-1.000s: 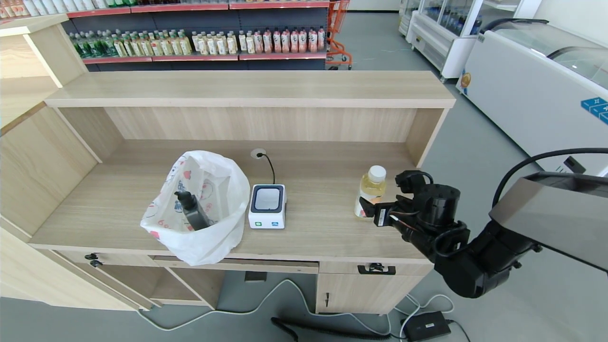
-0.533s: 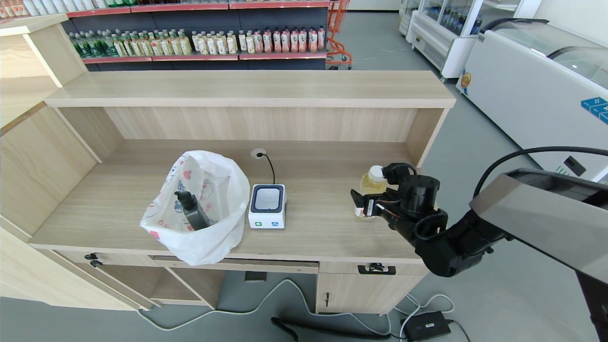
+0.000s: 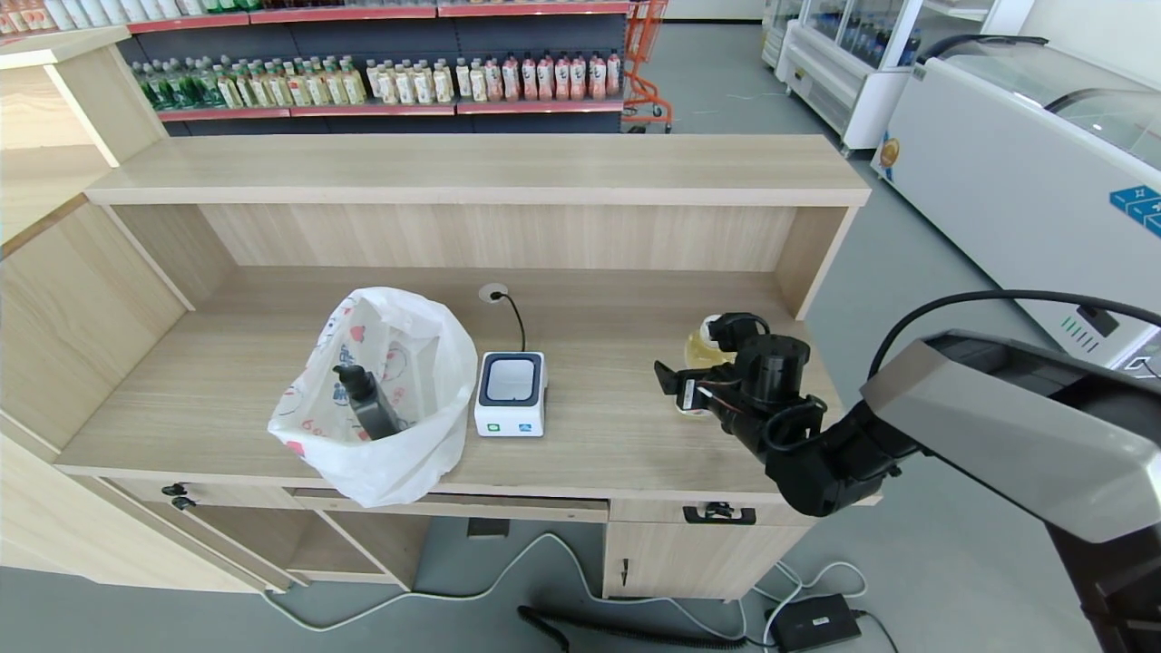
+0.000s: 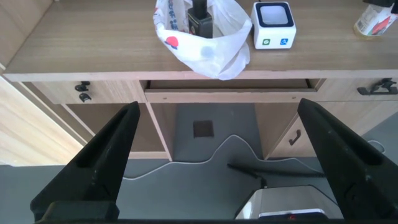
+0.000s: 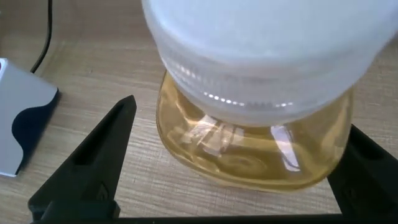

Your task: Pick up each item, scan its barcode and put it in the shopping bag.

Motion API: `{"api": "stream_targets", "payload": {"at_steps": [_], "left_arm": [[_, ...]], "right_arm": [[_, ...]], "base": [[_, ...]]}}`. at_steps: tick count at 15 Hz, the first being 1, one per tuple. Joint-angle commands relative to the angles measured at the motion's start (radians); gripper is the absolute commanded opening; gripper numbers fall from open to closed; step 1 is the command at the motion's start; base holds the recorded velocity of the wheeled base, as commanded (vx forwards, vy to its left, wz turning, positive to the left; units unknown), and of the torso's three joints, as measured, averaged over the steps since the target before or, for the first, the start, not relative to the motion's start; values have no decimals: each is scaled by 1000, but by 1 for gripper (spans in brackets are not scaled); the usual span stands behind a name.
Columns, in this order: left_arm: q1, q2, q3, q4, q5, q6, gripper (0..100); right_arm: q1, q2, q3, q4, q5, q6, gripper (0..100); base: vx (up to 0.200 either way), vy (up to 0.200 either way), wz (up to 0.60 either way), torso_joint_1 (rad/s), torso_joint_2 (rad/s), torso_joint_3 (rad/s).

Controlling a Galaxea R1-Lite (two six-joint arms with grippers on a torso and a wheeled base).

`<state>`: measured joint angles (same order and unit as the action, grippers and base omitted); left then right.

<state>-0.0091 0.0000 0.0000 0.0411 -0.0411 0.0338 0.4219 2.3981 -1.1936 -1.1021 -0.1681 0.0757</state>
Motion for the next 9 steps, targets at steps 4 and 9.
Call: {"api": "stream_targets", "payload": {"at_steps": [4,9], "left_arm": [[0,0,0,0,0,0,100],[0,0,0,0,0,0,100]], "right_arm": [[5,49,-60,10,5,-31,100],[1,56,-81,-12,39,-34,0]], "base": [[0,0,0,0,0,0],[0,0,0,0,0,0]]}}
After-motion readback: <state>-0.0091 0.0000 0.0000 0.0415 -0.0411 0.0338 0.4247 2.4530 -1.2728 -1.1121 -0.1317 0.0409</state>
